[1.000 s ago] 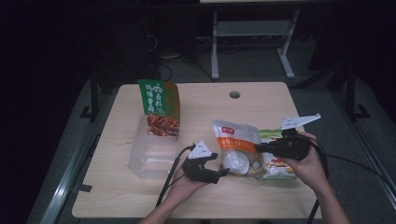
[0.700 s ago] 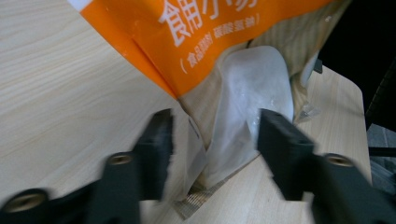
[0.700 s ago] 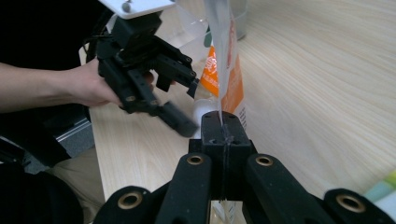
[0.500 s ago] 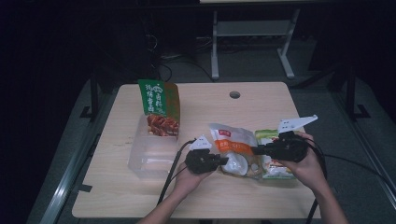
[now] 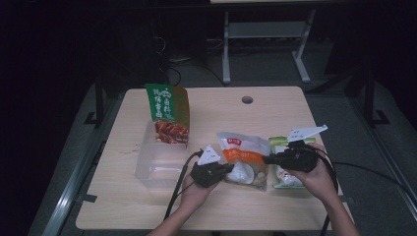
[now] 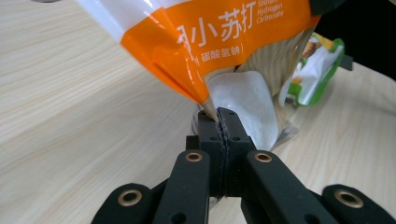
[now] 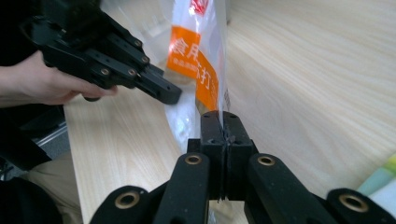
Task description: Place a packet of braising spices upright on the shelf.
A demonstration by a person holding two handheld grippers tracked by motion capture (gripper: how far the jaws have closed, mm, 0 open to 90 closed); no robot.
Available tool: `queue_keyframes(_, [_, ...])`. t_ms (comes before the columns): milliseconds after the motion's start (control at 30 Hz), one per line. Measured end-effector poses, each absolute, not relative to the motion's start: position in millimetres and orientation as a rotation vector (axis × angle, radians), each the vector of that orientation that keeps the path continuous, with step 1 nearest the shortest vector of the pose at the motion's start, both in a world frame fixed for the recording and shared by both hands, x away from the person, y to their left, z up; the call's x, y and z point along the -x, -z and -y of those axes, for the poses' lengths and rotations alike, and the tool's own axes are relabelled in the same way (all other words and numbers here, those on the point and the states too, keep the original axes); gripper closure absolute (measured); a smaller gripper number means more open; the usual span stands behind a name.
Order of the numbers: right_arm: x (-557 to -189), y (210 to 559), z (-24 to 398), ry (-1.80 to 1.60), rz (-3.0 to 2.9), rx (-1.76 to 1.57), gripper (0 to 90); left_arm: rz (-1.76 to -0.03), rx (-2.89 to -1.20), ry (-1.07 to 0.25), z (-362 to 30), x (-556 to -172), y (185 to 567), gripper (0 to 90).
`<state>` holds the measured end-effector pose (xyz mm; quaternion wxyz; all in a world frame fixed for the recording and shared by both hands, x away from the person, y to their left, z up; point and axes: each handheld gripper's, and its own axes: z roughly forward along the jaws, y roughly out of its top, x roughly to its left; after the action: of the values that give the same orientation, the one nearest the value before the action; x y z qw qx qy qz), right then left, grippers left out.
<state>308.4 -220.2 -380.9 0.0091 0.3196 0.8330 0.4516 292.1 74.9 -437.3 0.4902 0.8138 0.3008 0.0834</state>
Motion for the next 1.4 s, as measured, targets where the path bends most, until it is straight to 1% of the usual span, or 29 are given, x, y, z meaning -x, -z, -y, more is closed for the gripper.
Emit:
queue_keyframes(167, [-312.1,389.7,210.1,-1.414,-2.623,-0.995,80.5,-0.710,-1.982,-0.217,-77.1,-287.8,436.5,89.4])
queue_keyframes(367, [-315.3,396.7,189.5,-1.387,-2.686,-0.958,76.3,-0.698,-1.986,-0.219,-77.1,-283.1,437.3,89.2])
queue_keyframes(433, [-315.3,398.1,183.4,-1.367,-2.692,-0.938,77.8,-0.695,-1.990,-0.217,-77.9,-282.1,438.0,88.9])
queue_keyframes(500, [-315.1,398.5,180.4,-1.350,-2.691,-0.935,84.9,-0.700,-1.989,-0.212,-79.5,-280.9,437.9,88.1])
queue_keyframes(567, [-315.1,398.2,179.6,-1.342,-2.693,-0.944,89.0,-0.703,-1.994,-0.206,-81.9,-280.0,436.9,85.2])
queue_keyframes(733, [-310.3,394.6,180.7,-1.360,-2.701,-0.946,89.6,-0.707,-2.000,-0.201,-90.6,-274.2,434.4,75.0])
queue_keyframes(833, [-307.3,389.3,182.1,-1.359,-2.688,-0.939,89.6,-0.702,-2.004,-0.199,-94.2,-270.1,433.5,71.4])
queue_keyframes(1067, [-306.5,373.0,186.2,-1.340,-2.638,-0.928,89.7,-0.684,-2.015,-0.192,-100.7,-256.4,435.1,68.1])
queue_keyframes(1400, [-315.8,352.6,179.6,-1.351,-2.613,-0.911,89.7,-0.638,-2.046,-0.193,-107.4,-242.7,436.1,62.2])
